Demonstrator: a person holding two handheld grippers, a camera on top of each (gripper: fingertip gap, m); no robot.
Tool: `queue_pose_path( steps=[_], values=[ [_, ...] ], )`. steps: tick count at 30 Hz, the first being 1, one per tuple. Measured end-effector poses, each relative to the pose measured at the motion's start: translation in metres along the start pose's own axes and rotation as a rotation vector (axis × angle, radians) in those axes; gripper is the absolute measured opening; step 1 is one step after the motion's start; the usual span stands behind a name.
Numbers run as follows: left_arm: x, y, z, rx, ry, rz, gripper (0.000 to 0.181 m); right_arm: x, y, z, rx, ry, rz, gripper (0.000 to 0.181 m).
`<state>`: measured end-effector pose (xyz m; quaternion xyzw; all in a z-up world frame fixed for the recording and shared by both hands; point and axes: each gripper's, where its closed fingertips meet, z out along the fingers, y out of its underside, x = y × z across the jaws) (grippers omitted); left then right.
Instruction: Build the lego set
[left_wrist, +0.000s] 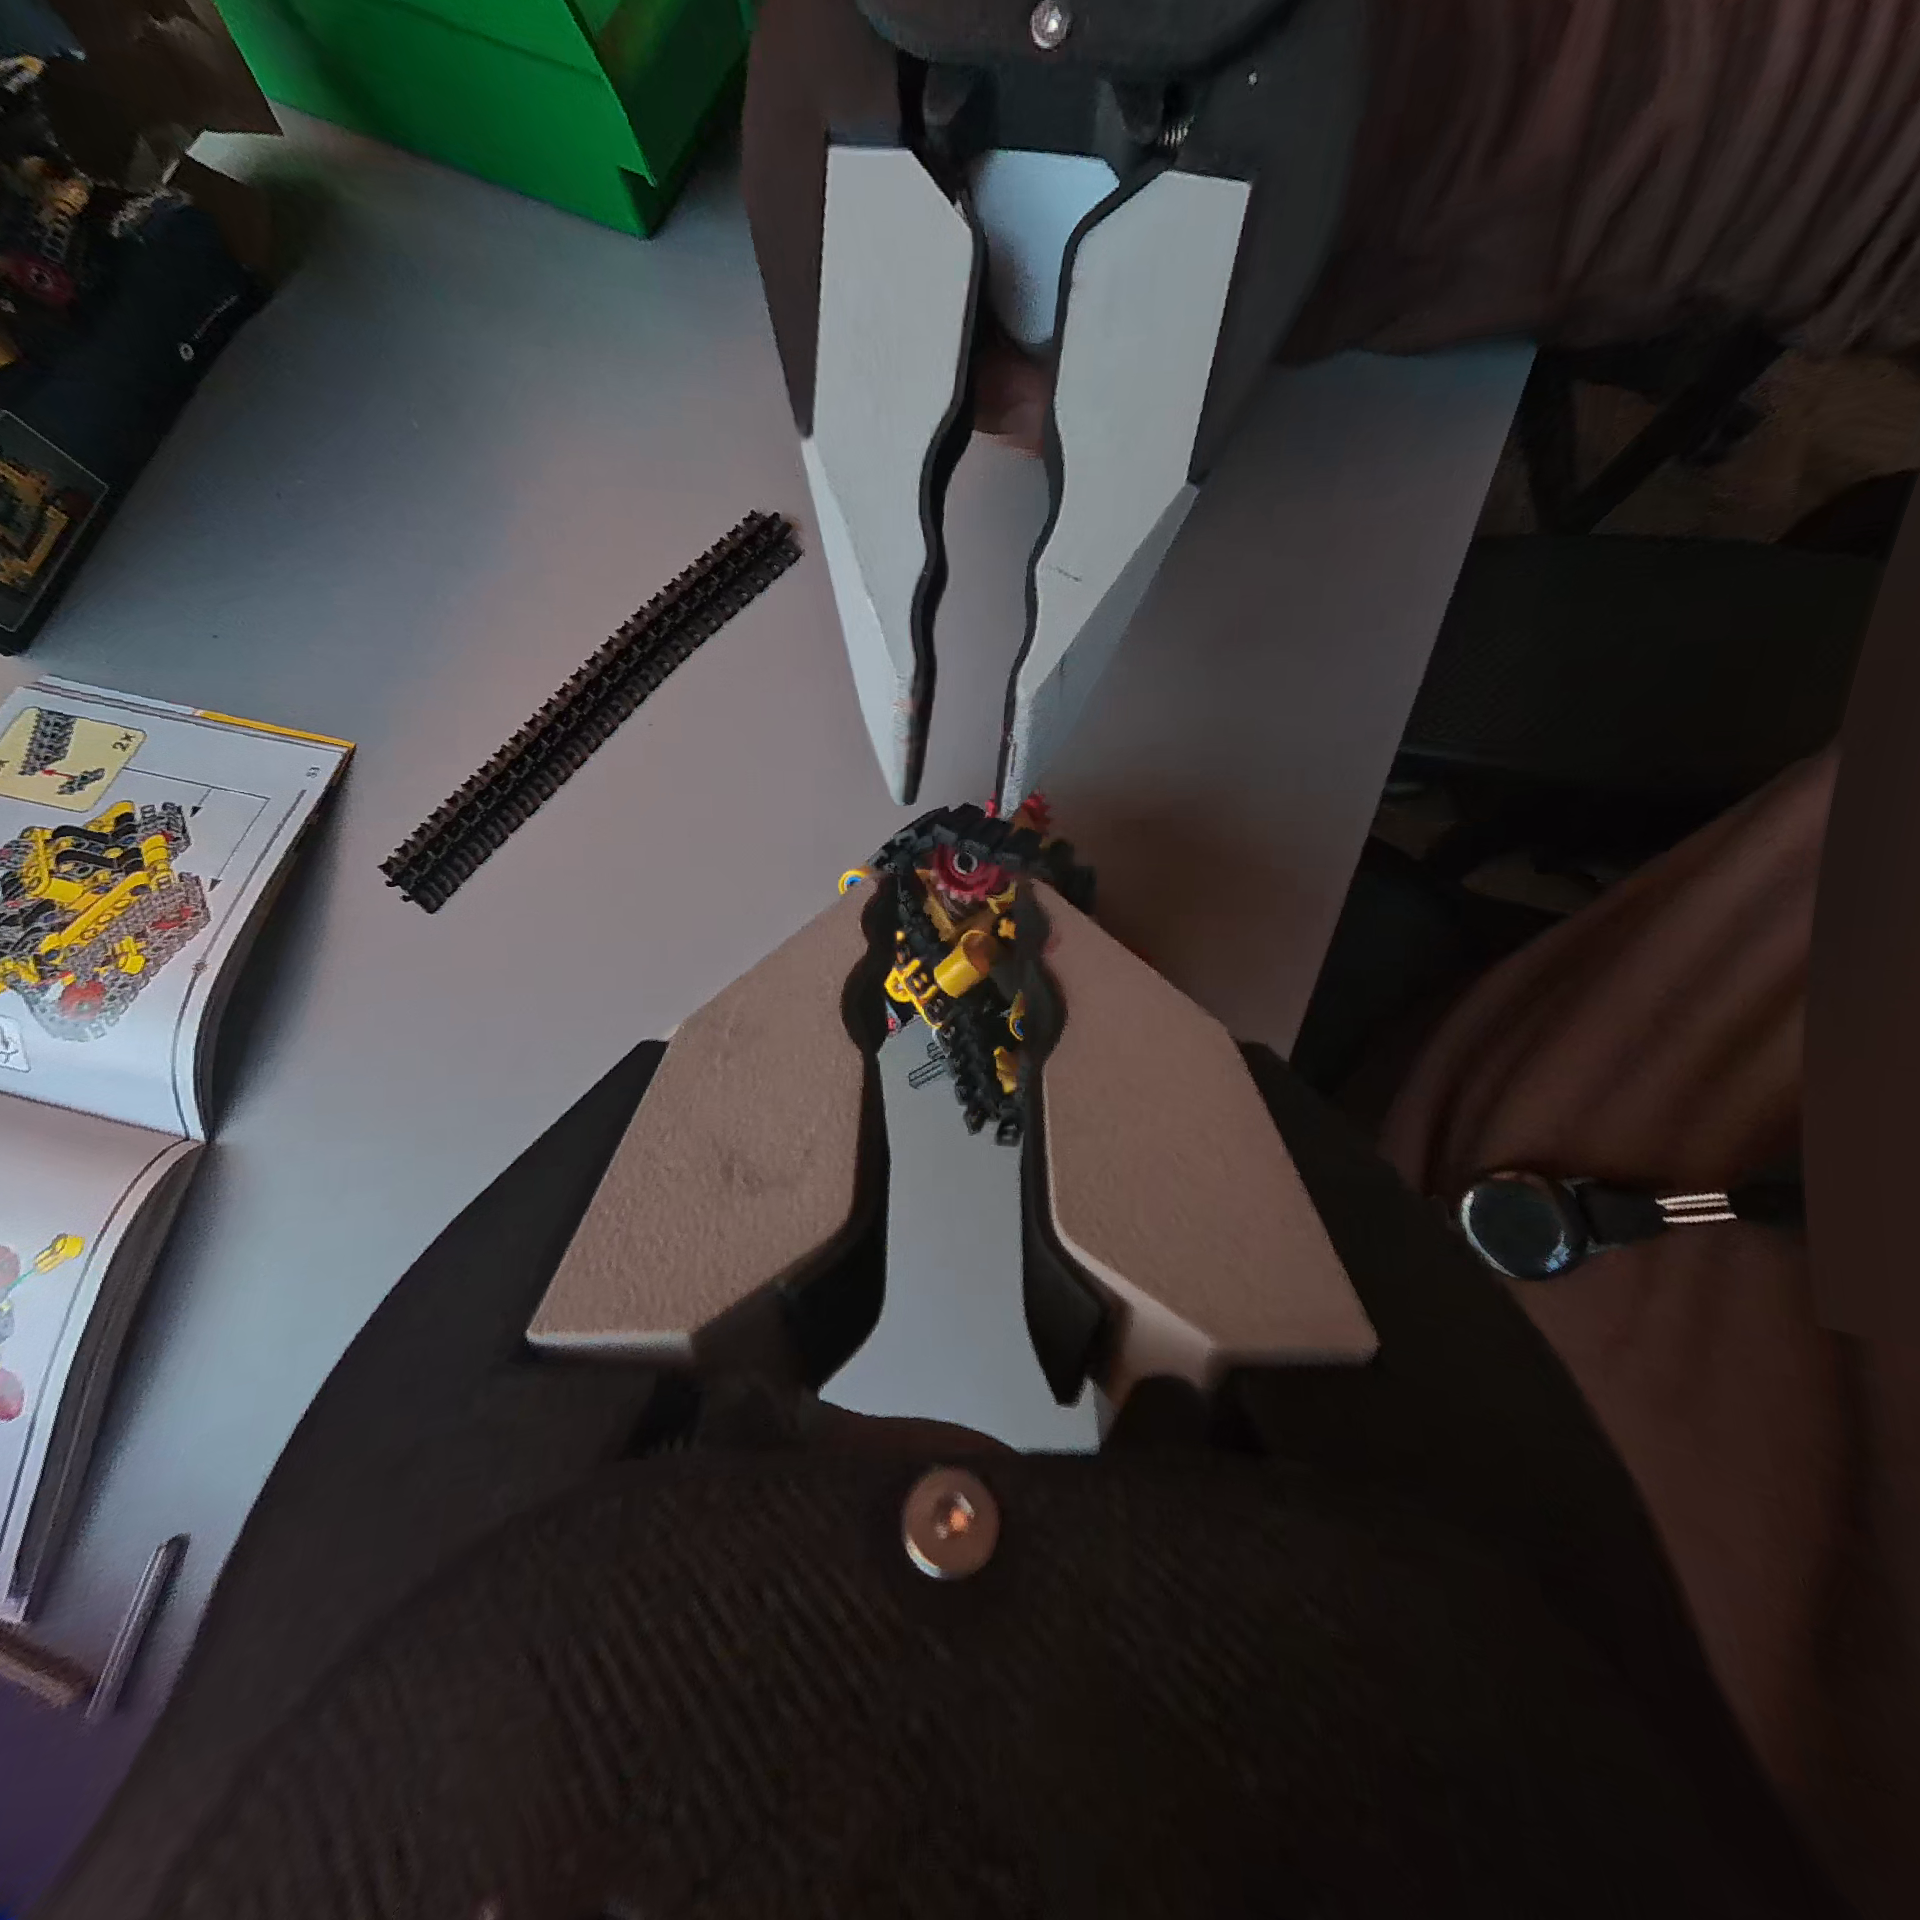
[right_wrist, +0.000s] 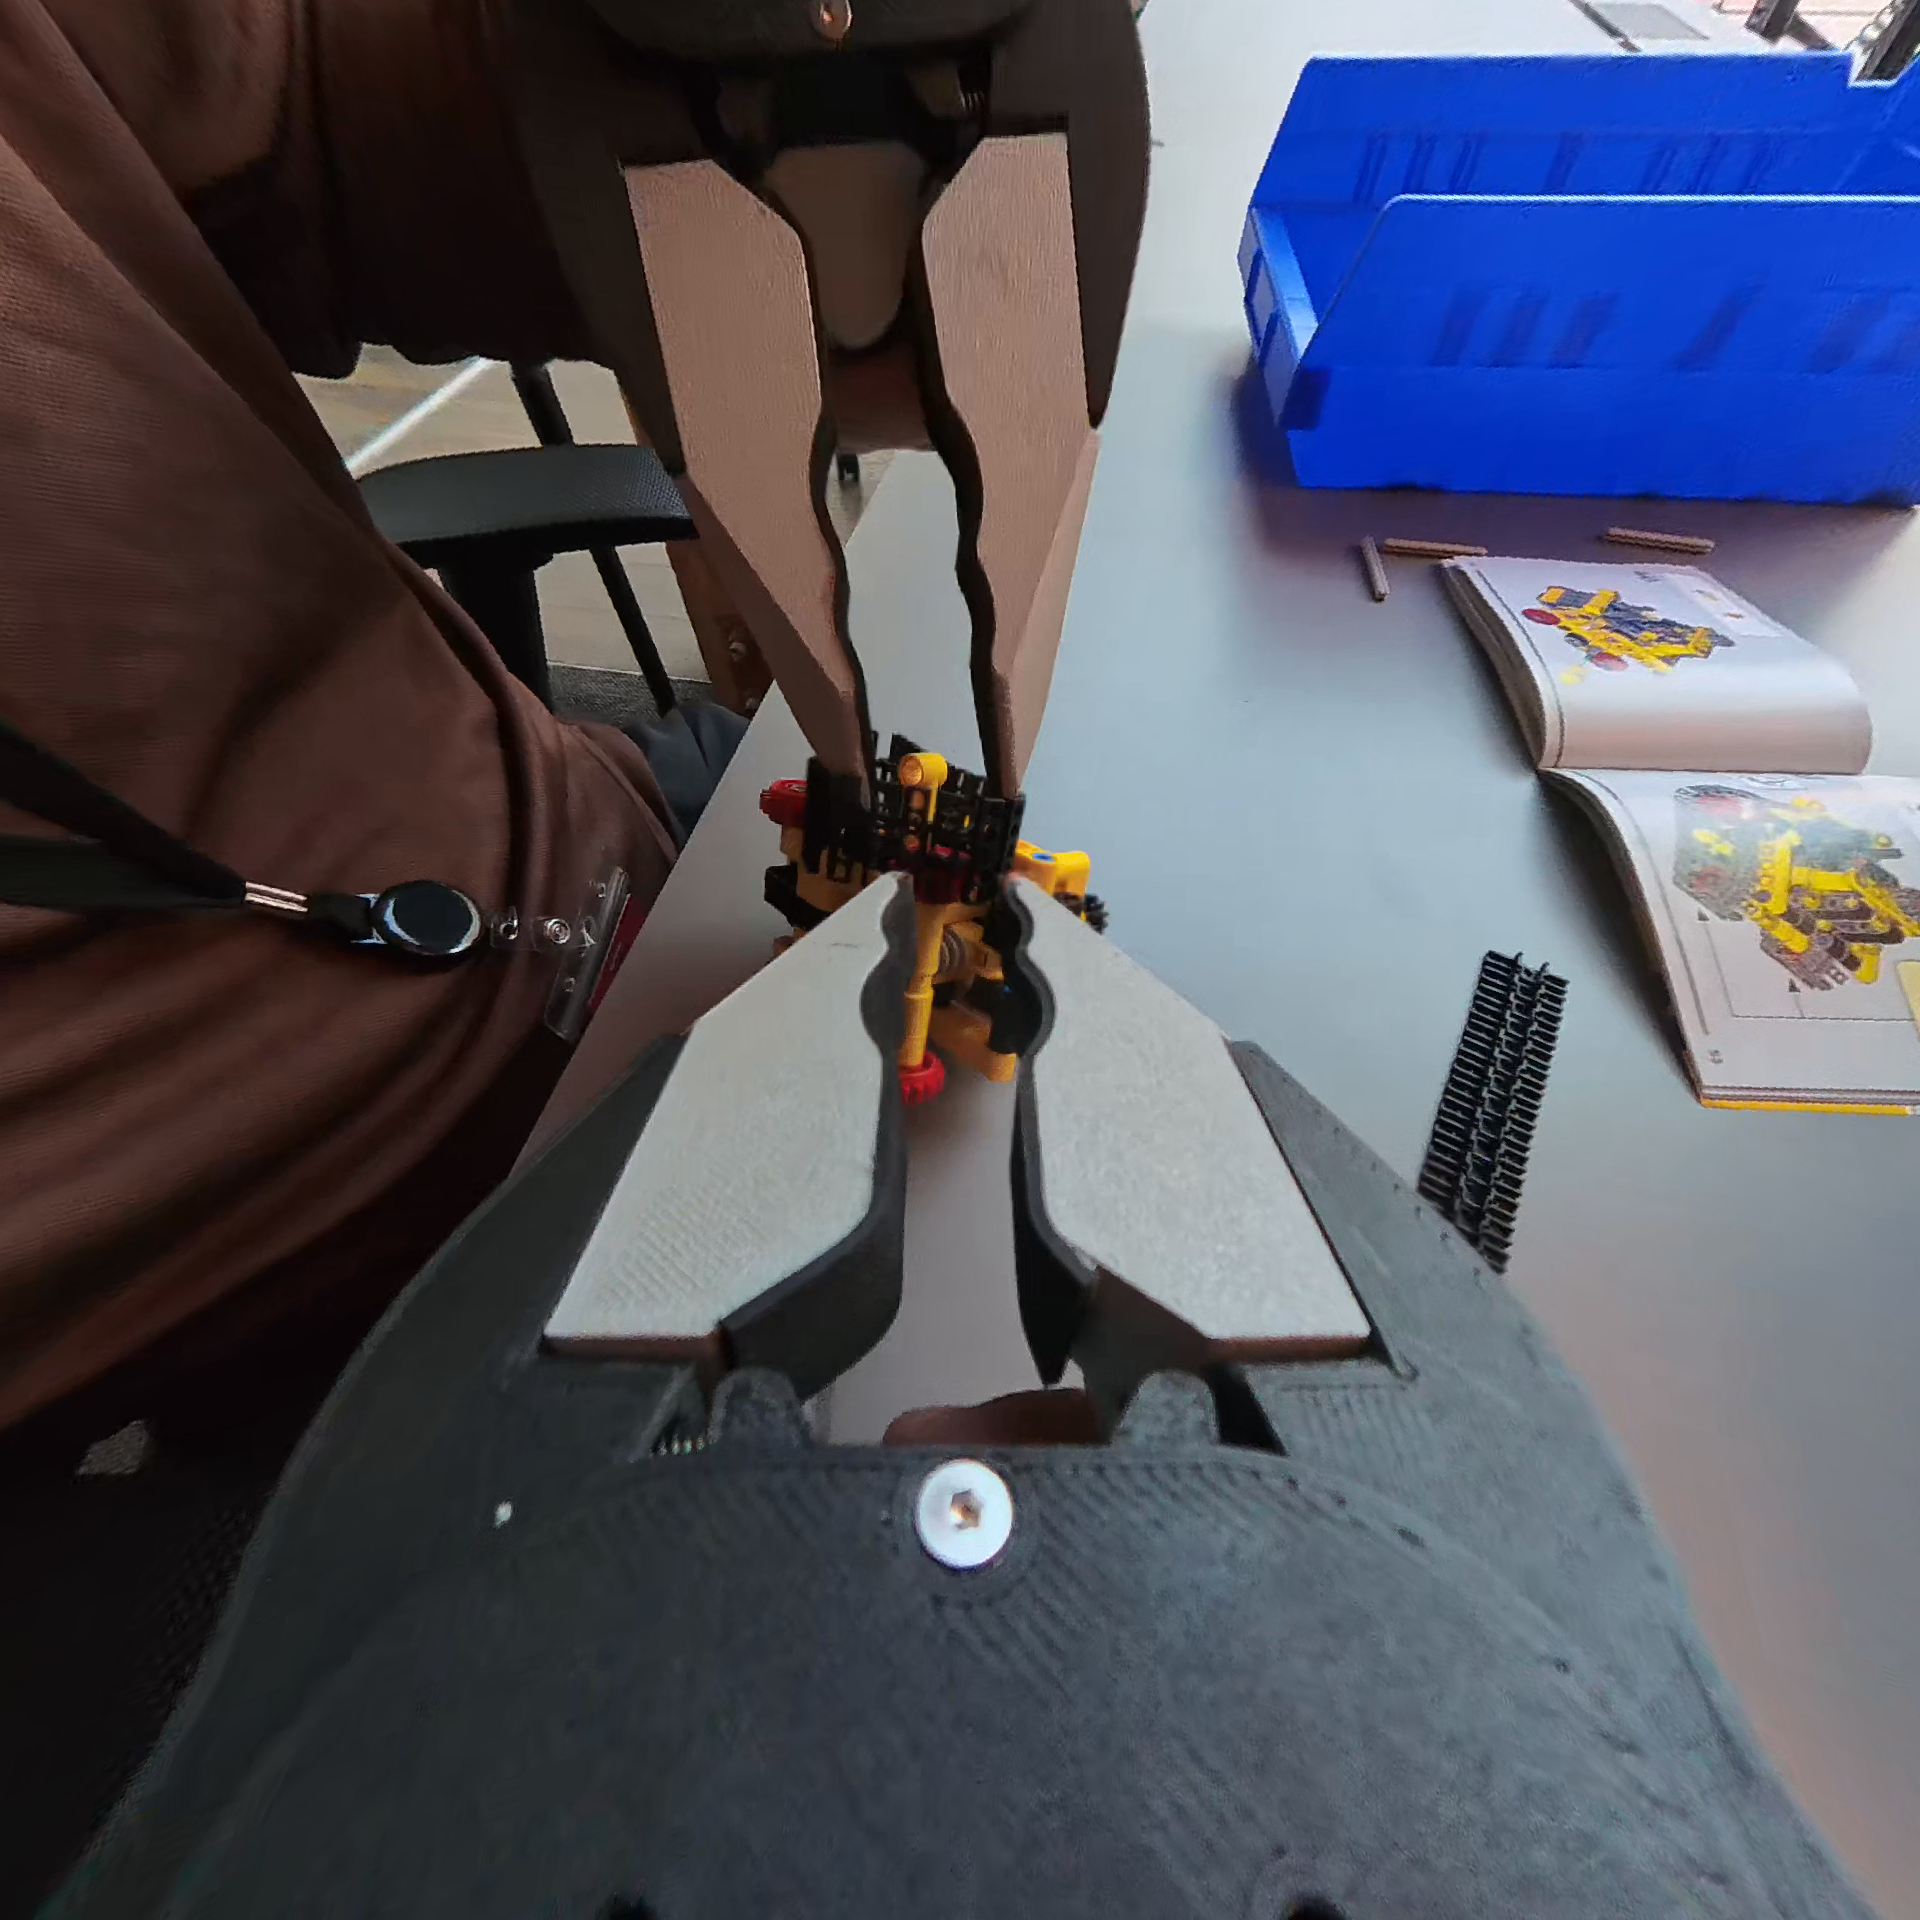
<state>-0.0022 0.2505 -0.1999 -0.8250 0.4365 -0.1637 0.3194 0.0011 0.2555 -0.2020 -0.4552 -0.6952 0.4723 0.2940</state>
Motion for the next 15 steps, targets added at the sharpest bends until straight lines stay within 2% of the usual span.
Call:
queue_pose_path(
  steps=[3, 7, 15],
  values=[
    [-0.004, -0.002, -0.004, 0.008, -0.02, 0.004, 0.019, 0.0, 0.007, 0.001, -0.032, -0.004, -0.01, 0.009],
    [-0.004, -0.003, 0.0, 0.009, -0.004, -0.005, 0.019, -0.003, 0.011, 0.003, -0.048, -0.022, -0.007, 0.016],
    [-0.001, -0.005, 0.008, 0.003, 0.016, 0.01, 0.012, -0.003, -0.005, -0.003, 0.042, -0.047, 0.037, 0.015]
  ],
)
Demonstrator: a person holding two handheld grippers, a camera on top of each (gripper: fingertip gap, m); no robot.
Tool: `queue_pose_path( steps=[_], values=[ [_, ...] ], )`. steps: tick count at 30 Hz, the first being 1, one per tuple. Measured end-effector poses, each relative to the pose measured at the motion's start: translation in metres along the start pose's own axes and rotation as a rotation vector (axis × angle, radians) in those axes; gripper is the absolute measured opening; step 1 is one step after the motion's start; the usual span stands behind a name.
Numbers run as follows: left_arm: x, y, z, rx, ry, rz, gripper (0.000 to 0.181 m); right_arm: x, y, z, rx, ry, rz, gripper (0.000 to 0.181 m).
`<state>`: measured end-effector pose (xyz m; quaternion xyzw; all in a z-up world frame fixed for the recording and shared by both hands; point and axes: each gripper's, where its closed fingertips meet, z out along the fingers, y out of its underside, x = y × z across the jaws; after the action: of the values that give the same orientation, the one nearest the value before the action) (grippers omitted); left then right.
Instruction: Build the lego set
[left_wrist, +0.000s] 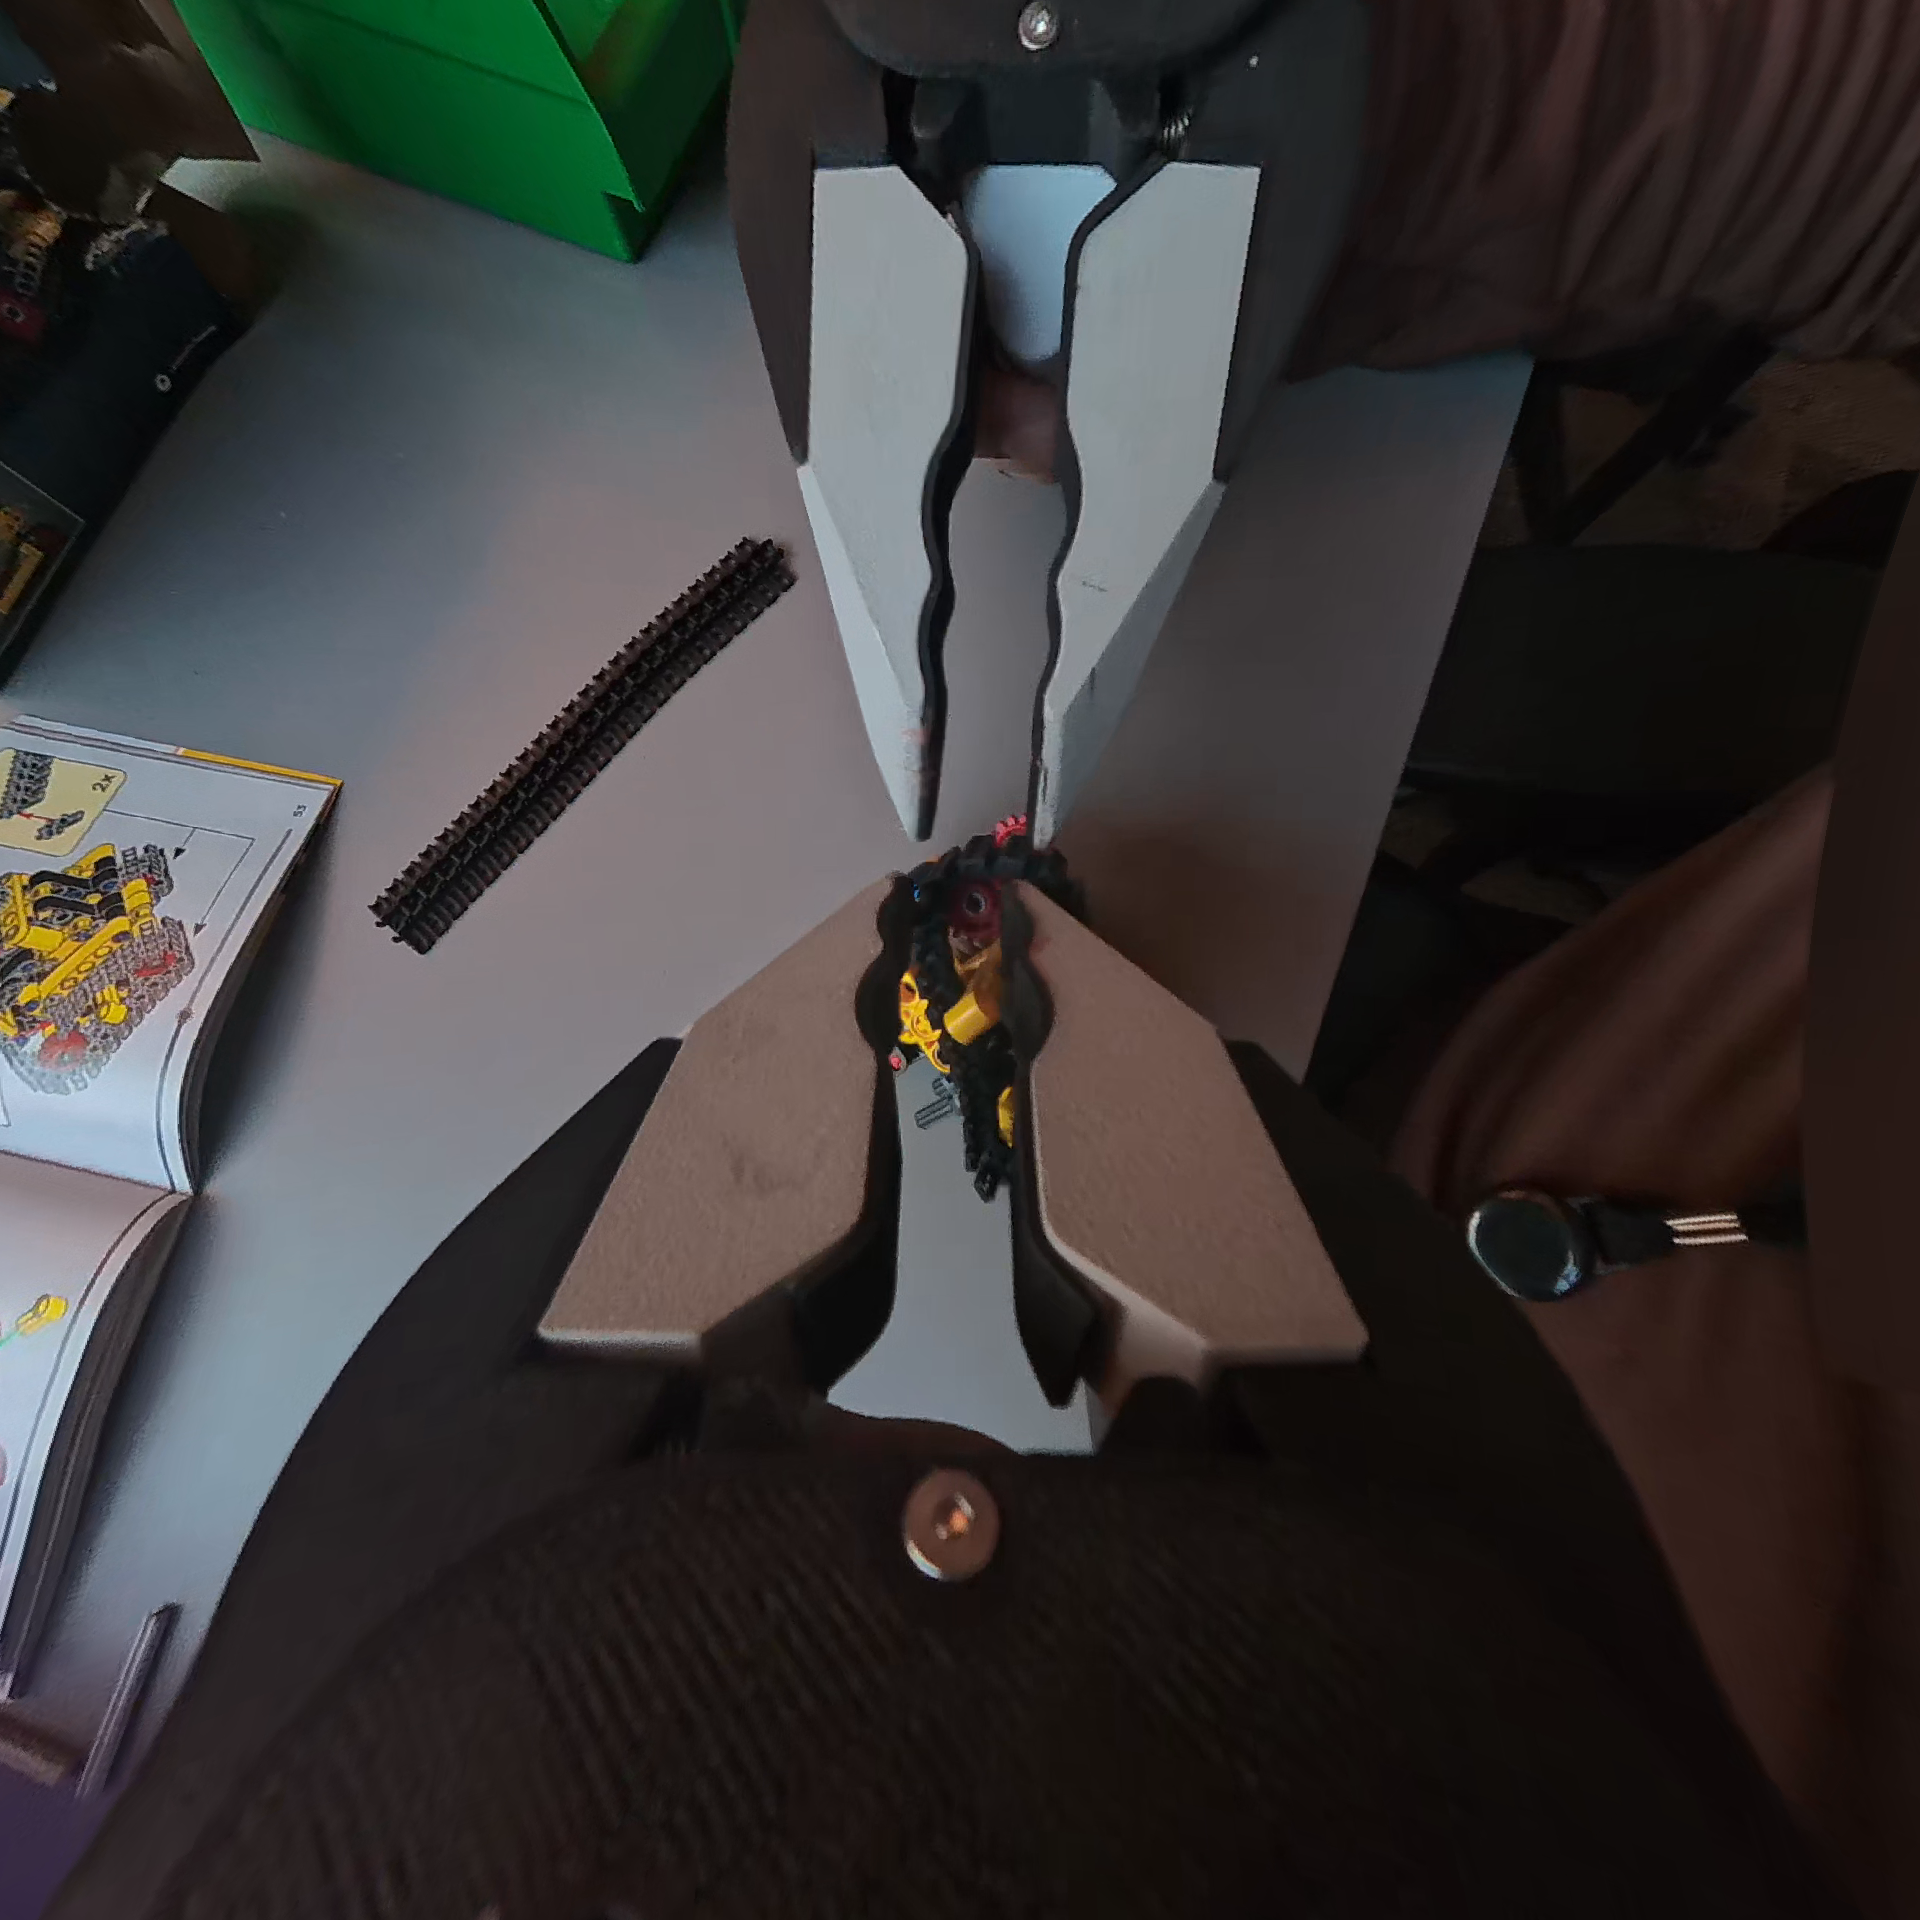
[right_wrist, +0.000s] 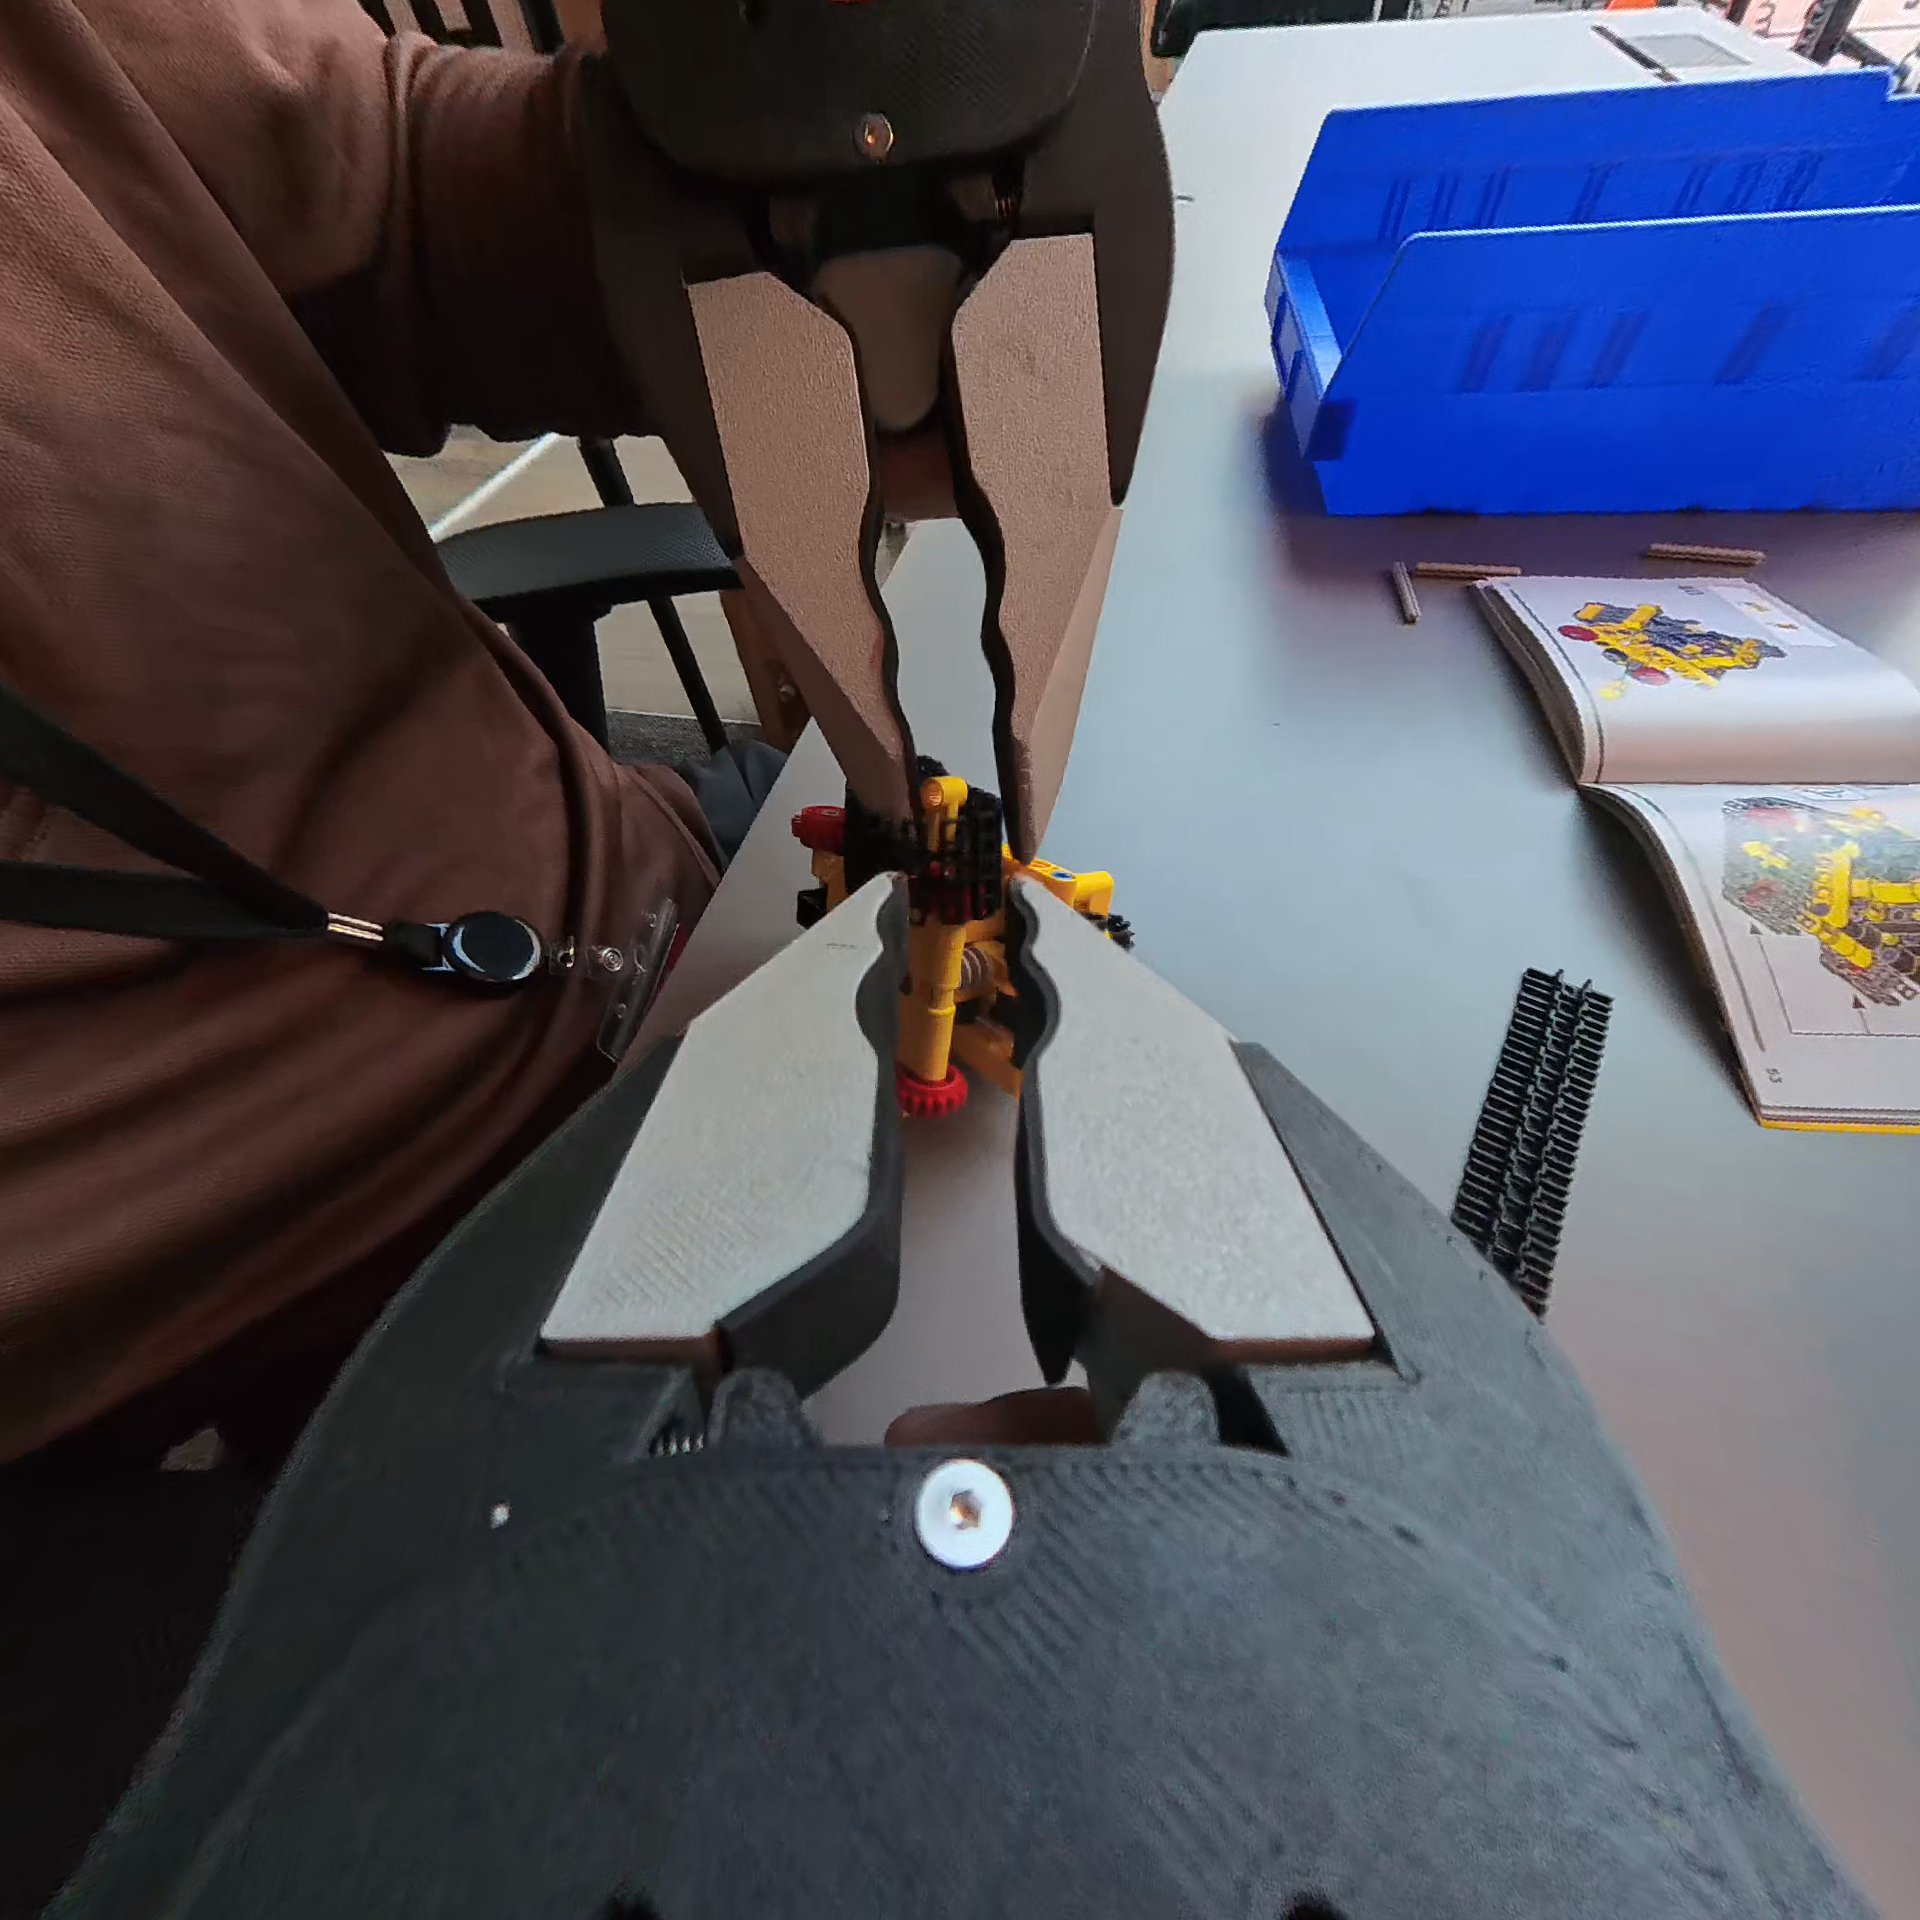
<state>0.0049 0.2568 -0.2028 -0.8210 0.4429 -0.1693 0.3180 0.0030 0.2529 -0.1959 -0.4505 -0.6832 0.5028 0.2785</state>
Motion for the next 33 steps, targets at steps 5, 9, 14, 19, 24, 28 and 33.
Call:
queue_pose_path(
  steps=[5, 9, 14, 19, 24, 28, 33],
  values=[
    [-0.002, 0.001, 0.0, -0.002, 0.002, -0.002, 0.013, 0.0, 0.005, 0.002, -0.025, 0.007, -0.018, 0.006],
    [-0.004, 0.001, -0.005, 0.007, -0.006, 0.002, 0.019, 0.001, 0.008, 0.004, -0.03, -0.002, -0.001, 0.006],
    [-0.015, 0.003, -0.016, 0.047, -0.029, -0.002, 0.014, 0.002, 0.011, 0.005, -0.039, -0.004, 0.008, 0.006],
    [-0.018, 0.006, -0.013, 0.079, 0.002, 0.003, 0.008, 0.007, 0.016, 0.005, -0.056, 0.015, 0.006, 0.004],
    [-0.018, 0.003, -0.015, 0.16, 0.042, 0.021, 0.009, 0.009, 0.014, 0.002, -0.035, -0.003, 0.027, 0.012],
    [-0.034, -0.001, -0.03, 0.284, 0.034, 0.016, 0.014, 0.018, 0.008, -0.009, 0.023, 0.011, 0.059, 0.019],
    [-0.065, 0.0, -0.038, 0.427, -0.014, -0.044, 0.019, 0.036, 0.006, -0.024, 0.117, 0.028, 0.136, 0.024]
  ],
)
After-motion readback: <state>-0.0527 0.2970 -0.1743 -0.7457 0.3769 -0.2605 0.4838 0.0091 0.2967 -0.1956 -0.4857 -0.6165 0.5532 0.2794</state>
